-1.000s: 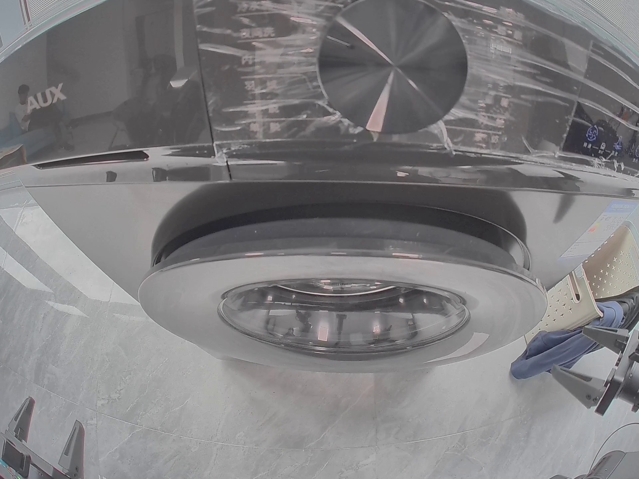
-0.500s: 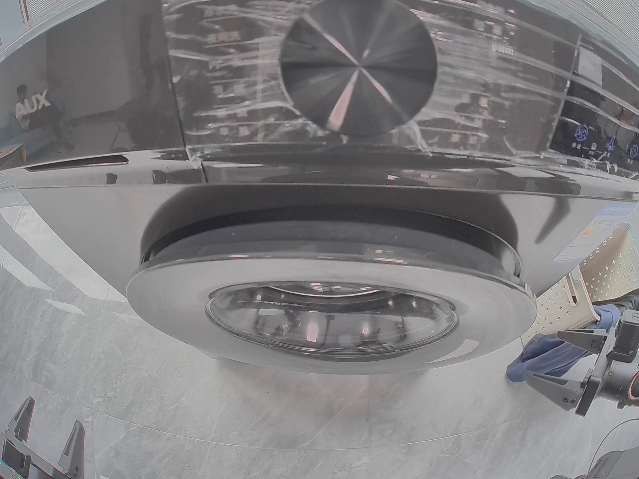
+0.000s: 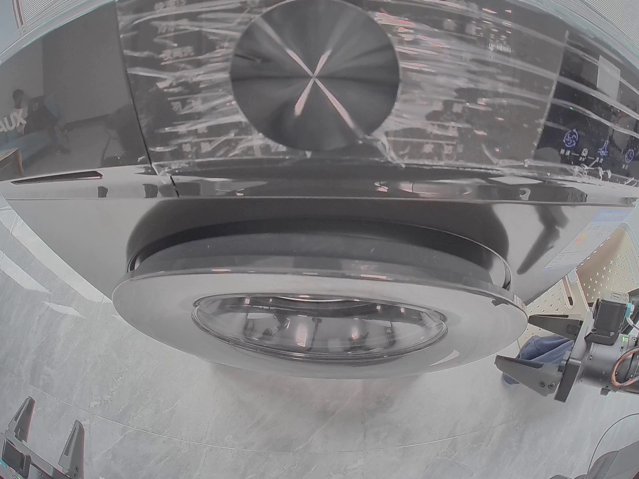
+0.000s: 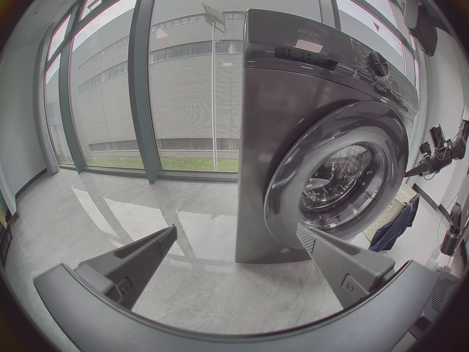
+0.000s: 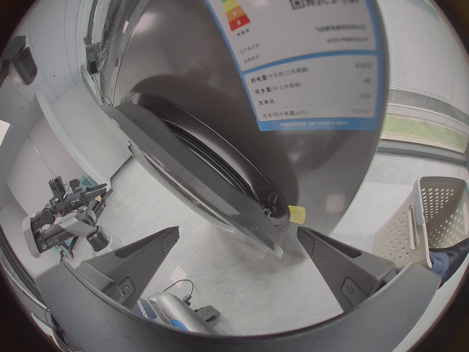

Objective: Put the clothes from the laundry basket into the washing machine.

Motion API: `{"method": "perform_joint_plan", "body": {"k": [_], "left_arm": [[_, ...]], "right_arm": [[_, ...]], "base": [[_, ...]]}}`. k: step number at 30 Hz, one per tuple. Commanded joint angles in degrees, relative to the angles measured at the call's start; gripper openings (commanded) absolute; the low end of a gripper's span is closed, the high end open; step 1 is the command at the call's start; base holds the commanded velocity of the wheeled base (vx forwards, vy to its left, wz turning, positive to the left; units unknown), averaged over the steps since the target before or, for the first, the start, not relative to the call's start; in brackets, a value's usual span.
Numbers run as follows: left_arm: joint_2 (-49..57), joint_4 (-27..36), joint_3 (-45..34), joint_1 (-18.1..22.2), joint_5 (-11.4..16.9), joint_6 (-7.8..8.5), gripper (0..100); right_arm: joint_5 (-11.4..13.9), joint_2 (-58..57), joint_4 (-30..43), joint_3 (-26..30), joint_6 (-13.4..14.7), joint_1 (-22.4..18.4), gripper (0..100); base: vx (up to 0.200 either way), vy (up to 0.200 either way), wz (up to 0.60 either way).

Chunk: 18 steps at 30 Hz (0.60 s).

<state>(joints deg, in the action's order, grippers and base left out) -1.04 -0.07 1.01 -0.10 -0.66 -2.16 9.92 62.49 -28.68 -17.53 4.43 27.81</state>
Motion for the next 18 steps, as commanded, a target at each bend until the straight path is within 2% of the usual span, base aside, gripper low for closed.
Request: {"method": "perform_joint_plan", "body": {"k": [1,3,5,9,13,18], "left_arm": [[0.95,-0.01,-0.92,0.01,-0.04,-0.04,100],[0.95,-0.01,-0.92,0.01,-0.04,-0.04,100],[0.95,-0.01,-0.92,0.01,-0.04,-0.04,100],[0.95,-0.01,-0.92,0.01,-0.04,-0.13,100],[0.95,-0.01,-0.92,0.01,-0.04,-0.13,100],[0.95,-0.01,-0.92,0.01,-0.04,-0.13,100]], "right_arm": [[-0.17,5.8,-3.31,0.39,1.38,2.34,100],[-0.17,5.98,-3.57,0.39,1.38,2.43,100],[-0.17,7.82,-6.03,0.3,3.75,3.83,100],[-0.26,8.35,-8.76,0.39,5.24,5.15,100],[-0.17,9.14,-9.2,1.36,5.33,5.77,100],[0.01,8.35,-9.11,5.49,4.54,6.38,100]], "base": [[0.0,0.0,0.0],[0.0,0.0,0.0],[0.0,0.0,0.0],[0.0,0.0,0.0],[0.0,0.0,0.0],[0.0,0.0,0.0]]}}
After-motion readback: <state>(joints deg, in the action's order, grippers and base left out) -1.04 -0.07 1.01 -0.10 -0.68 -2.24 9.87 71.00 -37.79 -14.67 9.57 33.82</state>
